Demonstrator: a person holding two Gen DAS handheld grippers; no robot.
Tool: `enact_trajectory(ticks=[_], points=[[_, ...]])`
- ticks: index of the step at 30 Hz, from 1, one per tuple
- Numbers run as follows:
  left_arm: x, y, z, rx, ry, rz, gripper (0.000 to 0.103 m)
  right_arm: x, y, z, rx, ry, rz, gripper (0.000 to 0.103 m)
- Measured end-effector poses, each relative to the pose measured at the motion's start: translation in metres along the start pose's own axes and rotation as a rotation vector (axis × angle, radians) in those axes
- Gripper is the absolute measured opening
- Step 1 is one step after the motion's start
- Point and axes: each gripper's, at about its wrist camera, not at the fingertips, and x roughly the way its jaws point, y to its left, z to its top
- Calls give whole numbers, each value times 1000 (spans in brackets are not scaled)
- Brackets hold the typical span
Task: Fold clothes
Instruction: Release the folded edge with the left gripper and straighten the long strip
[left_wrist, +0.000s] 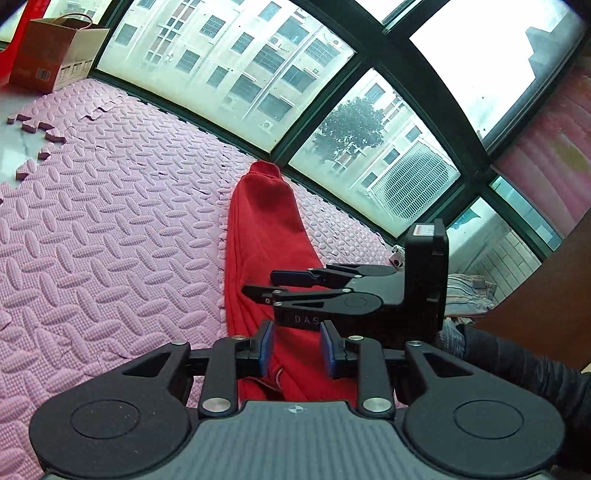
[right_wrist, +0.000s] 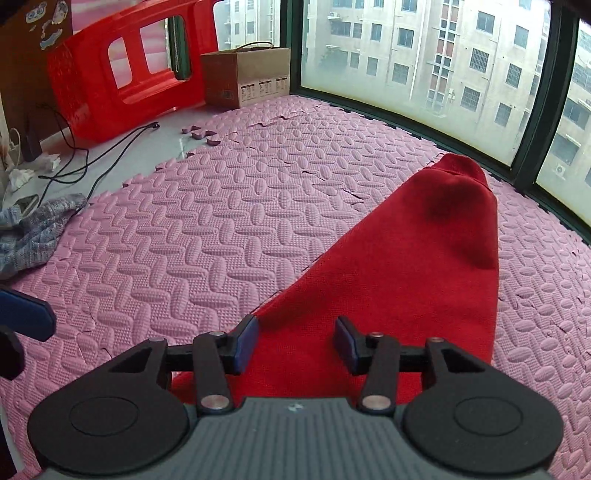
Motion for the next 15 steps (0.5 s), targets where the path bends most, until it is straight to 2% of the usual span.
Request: enact_trajectory(ticks=[3, 6, 9, 12, 15], points=[[9, 2, 11, -4, 2, 12, 30, -11, -9, -2, 38, -27, 11, 47], [20, 1, 22, 10, 8, 19, 30, -20, -16, -11, 67, -2, -9, 47], [36, -6, 32, 45, 25, 11, 30, -27, -9, -25, 47, 19, 27, 47], [58, -17, 41, 77, 59, -3, 30, -41, 5, -35, 26, -9, 78, 46], [81, -21, 44, 90, 111, -10, 30, -59, 6, -40, 32, -47, 68, 46]])
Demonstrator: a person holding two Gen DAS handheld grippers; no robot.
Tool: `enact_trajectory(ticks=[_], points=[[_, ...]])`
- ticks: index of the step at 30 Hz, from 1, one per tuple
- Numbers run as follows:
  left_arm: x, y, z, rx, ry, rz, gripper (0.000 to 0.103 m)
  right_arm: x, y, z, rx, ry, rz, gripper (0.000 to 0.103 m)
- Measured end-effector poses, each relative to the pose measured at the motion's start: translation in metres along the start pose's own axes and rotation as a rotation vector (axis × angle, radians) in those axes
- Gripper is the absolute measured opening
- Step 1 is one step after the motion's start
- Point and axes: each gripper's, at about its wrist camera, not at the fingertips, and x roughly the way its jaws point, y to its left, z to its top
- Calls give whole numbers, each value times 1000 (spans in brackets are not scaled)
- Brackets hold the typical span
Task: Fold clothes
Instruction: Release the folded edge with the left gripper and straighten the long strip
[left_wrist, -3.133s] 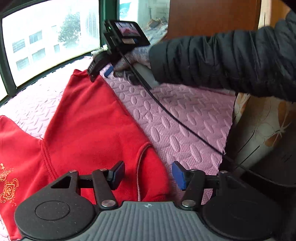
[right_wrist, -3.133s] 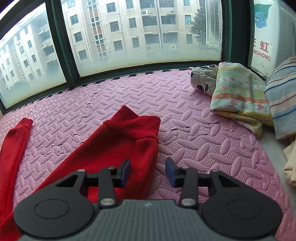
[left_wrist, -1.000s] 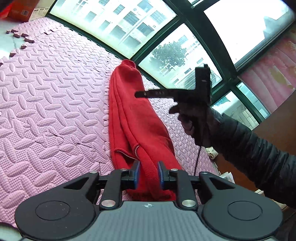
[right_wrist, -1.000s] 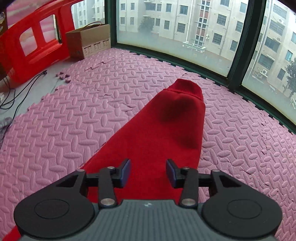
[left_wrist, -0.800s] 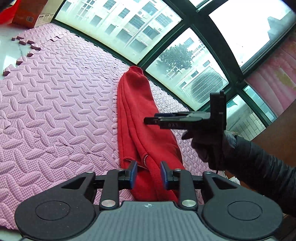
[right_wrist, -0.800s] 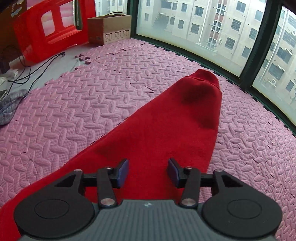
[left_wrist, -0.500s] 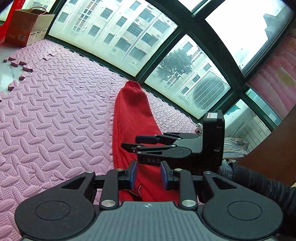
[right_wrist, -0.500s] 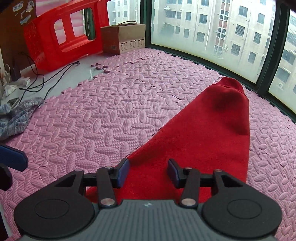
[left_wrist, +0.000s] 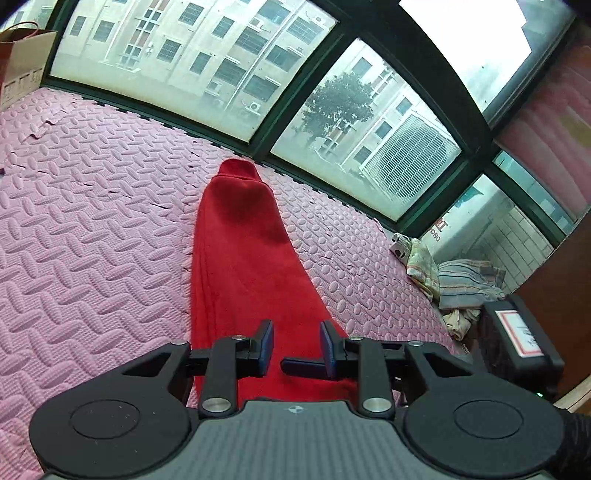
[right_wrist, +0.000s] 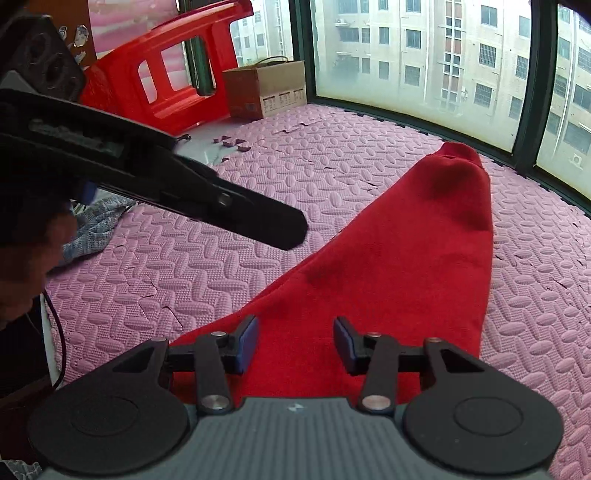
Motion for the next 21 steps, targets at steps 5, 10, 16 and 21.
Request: enact_trajectory(ticks=[5, 10, 16, 21], points=[[30, -2, 0, 51, 90, -9, 30, -21, 6, -14, -15, 2, -13, 46], [49, 3, -12, 95, 153, 34, 30, -21, 41, -29, -94, -60, 41, 46], [53, 16, -20, 74, 164, 57, 30, -23, 48, -32, -78, -91, 62, 46], [49, 20, -20, 64, 150, 61, 30, -53, 8, -38, 30, -124, 14, 46]])
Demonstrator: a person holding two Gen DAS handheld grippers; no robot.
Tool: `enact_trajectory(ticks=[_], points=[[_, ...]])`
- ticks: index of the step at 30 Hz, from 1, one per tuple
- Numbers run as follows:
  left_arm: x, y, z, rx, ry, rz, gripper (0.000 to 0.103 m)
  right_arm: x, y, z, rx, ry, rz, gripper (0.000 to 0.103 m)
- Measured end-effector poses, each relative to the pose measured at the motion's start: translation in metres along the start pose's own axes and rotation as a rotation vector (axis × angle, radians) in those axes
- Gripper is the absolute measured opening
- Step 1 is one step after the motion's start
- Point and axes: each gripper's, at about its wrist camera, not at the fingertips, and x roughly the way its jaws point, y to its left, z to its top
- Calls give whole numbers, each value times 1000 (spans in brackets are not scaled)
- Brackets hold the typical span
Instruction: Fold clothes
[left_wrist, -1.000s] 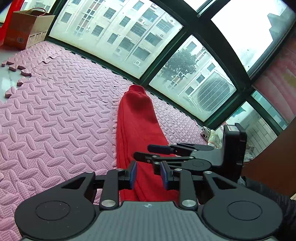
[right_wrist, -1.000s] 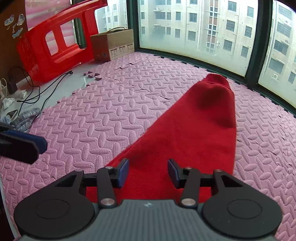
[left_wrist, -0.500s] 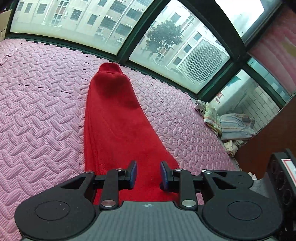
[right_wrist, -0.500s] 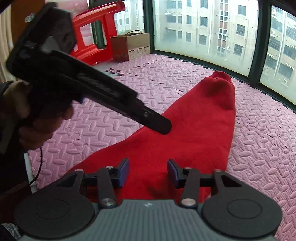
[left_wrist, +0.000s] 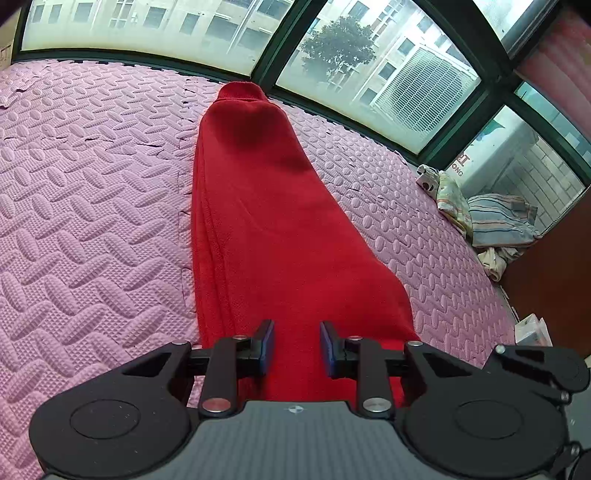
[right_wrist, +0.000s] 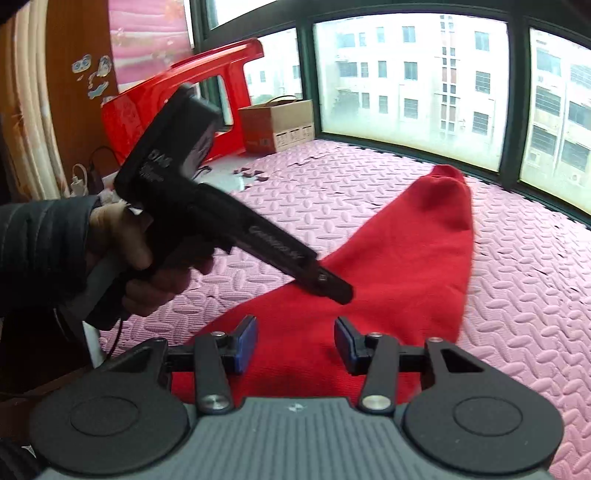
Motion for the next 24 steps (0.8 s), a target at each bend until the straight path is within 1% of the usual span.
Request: enact_trajectory(ticks=[5, 8, 9, 10, 13, 17, 19, 21, 24], points=[[-3, 4, -1, -6, -7, 5, 29, 4, -63, -3, 159, 31, -33, 48], [-3, 2, 0, 8, -3, 17, 29, 13, -96, 1, 225, 40, -1, 49], [-2, 2, 1, 14, -1, 21, 29, 15, -104, 3, 236, 38, 9, 53], [-1, 1, 1, 20, 1, 26, 29, 19, -110, 4, 238, 35, 30, 54], [1, -1, 2, 33, 1, 39, 29, 31, -120, 9, 241, 28, 104, 55], [2, -2, 3, 40, -1, 51, 29, 50, -122, 9, 214, 97, 155, 56], [2, -1, 3, 42, -1, 56, 29, 47, -127, 6, 202, 108, 193, 56], [2, -1, 4, 47, 0, 66, 29, 41, -132, 4, 171, 135, 212, 56], [3, -1, 5, 65, 6, 78, 29, 35, -134, -1, 112, 184, 221, 54]])
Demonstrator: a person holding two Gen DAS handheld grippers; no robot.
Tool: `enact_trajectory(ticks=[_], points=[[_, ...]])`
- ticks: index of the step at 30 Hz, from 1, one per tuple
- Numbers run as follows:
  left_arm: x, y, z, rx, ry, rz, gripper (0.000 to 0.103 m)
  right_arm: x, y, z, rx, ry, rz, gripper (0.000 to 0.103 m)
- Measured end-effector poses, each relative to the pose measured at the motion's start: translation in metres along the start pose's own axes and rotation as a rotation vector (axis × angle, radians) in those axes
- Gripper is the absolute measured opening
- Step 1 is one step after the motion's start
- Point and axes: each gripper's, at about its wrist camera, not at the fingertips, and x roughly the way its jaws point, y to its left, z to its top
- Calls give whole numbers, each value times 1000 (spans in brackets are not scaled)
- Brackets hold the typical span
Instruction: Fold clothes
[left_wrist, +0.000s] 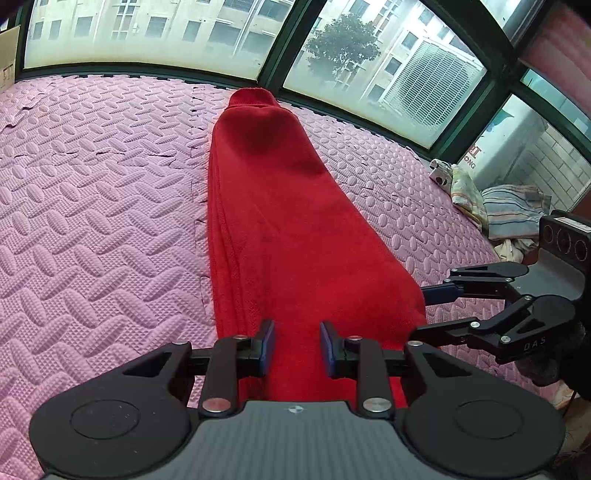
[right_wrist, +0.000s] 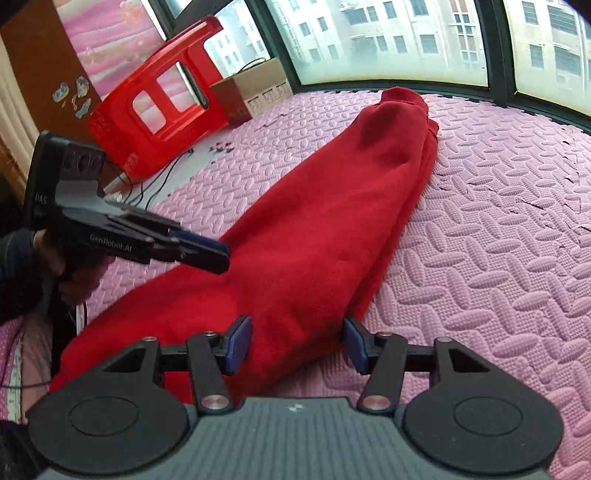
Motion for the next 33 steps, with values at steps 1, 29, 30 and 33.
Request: enact_trajectory(ticks=[1, 29, 30, 33], points=[[0, 0, 1, 5, 2, 2, 29, -1, 1, -1, -10, 7, -5, 54], [35, 10, 50, 34, 0, -11, 34, 47, 3, 60, -18, -68, -2, 50], [36, 13, 50, 33, -4, -16, 33, 52, 0, 60, -6, -56, 3, 50], [33, 23, 47, 32, -13, -21, 19, 54, -9, 55, -1, -52, 2, 34]])
